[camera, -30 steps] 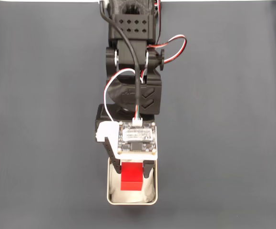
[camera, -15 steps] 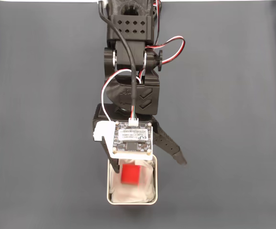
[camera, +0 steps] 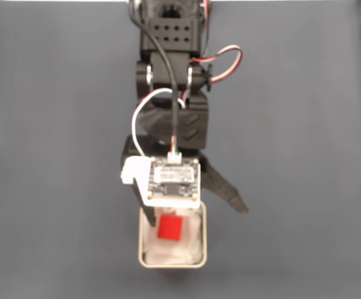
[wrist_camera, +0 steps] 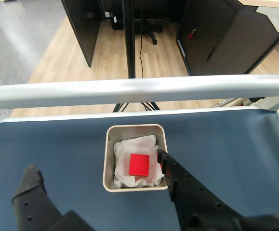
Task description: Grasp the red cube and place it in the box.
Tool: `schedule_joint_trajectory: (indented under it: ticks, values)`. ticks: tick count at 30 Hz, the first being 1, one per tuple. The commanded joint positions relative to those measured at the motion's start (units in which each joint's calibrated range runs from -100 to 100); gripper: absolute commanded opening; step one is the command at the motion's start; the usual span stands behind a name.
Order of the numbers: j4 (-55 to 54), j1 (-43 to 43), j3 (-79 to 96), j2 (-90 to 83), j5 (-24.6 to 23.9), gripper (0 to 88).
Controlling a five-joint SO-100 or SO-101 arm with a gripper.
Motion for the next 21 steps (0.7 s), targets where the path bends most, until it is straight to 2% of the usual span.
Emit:
schedule_joint_trajectory:
  ticks: [1, 10, 12, 14, 17, 18, 21]
  values:
    - [-1.2, 0.6, -0.2, -3.6, 0.0, 51.9]
    - [-1.3, 0.7, 0.2, -4.2, -0.1, 51.5]
    - [-1.3, 0.7, 0.3, -4.5, -0.2, 48.9]
    - [-1.3, 0.5, 0.3, -5.1, -0.4, 38.8]
    - [-2.9, 0.1, 0.1, -7.1, -1.1, 3.2]
    - [-3.4, -0.1, 0.0, -8.4, -1.2, 0.0]
    - [-4.3, -0.5, 0.4, -13.4, -1.2, 0.0]
